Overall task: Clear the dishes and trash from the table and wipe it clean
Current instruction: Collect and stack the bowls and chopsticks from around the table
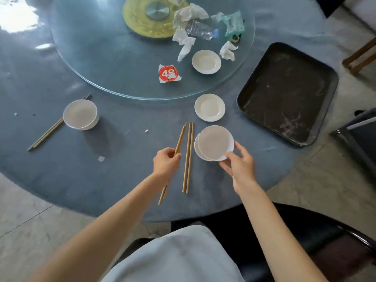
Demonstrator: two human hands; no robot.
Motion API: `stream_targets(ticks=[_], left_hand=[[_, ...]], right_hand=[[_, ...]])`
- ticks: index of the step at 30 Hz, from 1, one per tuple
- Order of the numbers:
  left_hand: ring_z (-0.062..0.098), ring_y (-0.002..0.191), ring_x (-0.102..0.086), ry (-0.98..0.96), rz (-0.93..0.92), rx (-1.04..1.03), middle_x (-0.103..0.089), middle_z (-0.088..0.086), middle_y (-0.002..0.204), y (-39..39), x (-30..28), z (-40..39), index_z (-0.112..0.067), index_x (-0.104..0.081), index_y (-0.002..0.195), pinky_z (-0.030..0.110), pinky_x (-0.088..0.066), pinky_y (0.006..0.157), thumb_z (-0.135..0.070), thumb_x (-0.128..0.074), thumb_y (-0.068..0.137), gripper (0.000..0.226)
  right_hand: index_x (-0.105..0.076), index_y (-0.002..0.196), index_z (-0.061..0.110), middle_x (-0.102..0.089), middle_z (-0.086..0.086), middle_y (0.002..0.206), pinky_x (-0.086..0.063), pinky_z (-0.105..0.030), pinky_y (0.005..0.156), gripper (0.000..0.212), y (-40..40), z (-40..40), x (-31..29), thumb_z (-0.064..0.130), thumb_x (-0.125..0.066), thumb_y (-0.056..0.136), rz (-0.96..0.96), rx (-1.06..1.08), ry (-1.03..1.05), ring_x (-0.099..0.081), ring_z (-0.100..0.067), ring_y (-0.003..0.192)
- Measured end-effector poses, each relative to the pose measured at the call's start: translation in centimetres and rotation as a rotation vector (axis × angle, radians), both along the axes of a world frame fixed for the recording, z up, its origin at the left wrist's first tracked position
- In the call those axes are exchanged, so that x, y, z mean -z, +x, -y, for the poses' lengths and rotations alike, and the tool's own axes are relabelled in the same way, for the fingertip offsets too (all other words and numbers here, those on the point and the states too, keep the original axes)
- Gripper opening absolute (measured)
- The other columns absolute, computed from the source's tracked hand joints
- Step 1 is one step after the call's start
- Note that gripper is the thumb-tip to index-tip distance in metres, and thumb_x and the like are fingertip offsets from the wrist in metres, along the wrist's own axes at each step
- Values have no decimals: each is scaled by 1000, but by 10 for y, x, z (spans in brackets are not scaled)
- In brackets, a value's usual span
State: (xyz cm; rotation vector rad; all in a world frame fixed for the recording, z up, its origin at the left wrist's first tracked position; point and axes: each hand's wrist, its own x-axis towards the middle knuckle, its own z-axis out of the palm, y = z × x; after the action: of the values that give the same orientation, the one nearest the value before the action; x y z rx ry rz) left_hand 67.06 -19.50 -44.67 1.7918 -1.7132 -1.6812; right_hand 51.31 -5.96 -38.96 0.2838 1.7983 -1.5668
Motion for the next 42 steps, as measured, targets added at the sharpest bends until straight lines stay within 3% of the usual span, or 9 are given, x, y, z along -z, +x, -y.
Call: stream_targets(ticks=[4, 7, 16, 21, 28, 32, 35, 38, 42], left_hand=[[25, 88, -69, -47, 102, -17, -70, -3, 85, -27, 16, 4, -16, -71, 95, 42, -59, 86, -21, -65, 90, 10], [25, 96, -66, -97, 163, 31, -70, 1, 95, -40, 20, 4, -10, -70, 102, 33, -51, 88, -19, -63, 93, 14], [25, 98, -61, -151, 256, 180, -66, 5, 104, -56, 32, -1, -13, -64, 103, 33, -45, 82, -20, -68, 91, 14], [17, 91, -58, -149, 241, 183, -61, -3, 101, -55, 33, -5, -20, -58, 101, 28, -42, 77, -24, -80, 82, 29], [26, 85, -57, -169, 428, 295, -60, 4, 96, -62, 23, -5, -13, -56, 101, 34, -44, 70, -10, -64, 80, 22], [35, 98, -63, -201, 547, 386, -61, 11, 106, -59, 24, -5, -10, -57, 105, 41, -50, 76, -14, -62, 81, 25], [36, 104, -59, -224, 600, 441, -57, 14, 111, -58, 27, -4, -7, -57, 105, 40, -46, 75, -16, -60, 86, 21], [37, 103, -58, -255, 606, 490, -54, 15, 112, -57, 28, -2, -6, -57, 102, 38, -39, 71, -20, -53, 94, 16], [41, 93, -57, -218, 513, 488, -46, 12, 102, -51, 26, 8, -9, -44, 94, 39, -40, 71, -20, -46, 96, 12]], right_hand=[[-66, 127, 28, -64, -1, 129, -63, -30, 75, 43, -16, 11, 14, 0, -65, 95, 32, -76, 33, -66, -23, 115], [-67, 133, 23, -65, 1, 128, -64, -32, 78, 43, -23, 14, 20, 1, -64, 96, 37, -95, 61, -66, -23, 116], [-66, 138, 19, -68, 10, 115, -64, -28, 75, 50, -19, 15, 32, -4, -63, 94, 55, -69, 107, -68, -17, 109], [-67, 130, 27, -68, 1, 118, -63, -27, 71, 45, -20, 17, 37, 0, -67, 93, 52, -62, 156, -67, -20, 110], [-62, 130, 25, -63, 14, 113, -61, -30, 75, 36, -24, 19, 42, 12, -64, 97, 100, -140, 176, -63, -12, 108], [-60, 137, 27, -64, 3, 125, -61, -29, 71, 42, -23, 20, 44, 12, -61, 98, 152, -156, 160, -66, -22, 113], [-57, 140, 30, -65, -4, 126, -62, -31, 73, 44, -21, 21, 44, 12, -57, 100, 210, -154, 137, -71, -24, 105], [-57, 140, 29, -66, -4, 125, -62, -35, 78, 44, -18, 20, 43, 9, -55, 101, 240, -137, 100, -72, -19, 98], [-63, 134, 27, -67, -5, 129, -63, -34, 78, 43, -19, 22, 44, 5, -56, 98, 228, -114, 91, -69, -22, 111]])
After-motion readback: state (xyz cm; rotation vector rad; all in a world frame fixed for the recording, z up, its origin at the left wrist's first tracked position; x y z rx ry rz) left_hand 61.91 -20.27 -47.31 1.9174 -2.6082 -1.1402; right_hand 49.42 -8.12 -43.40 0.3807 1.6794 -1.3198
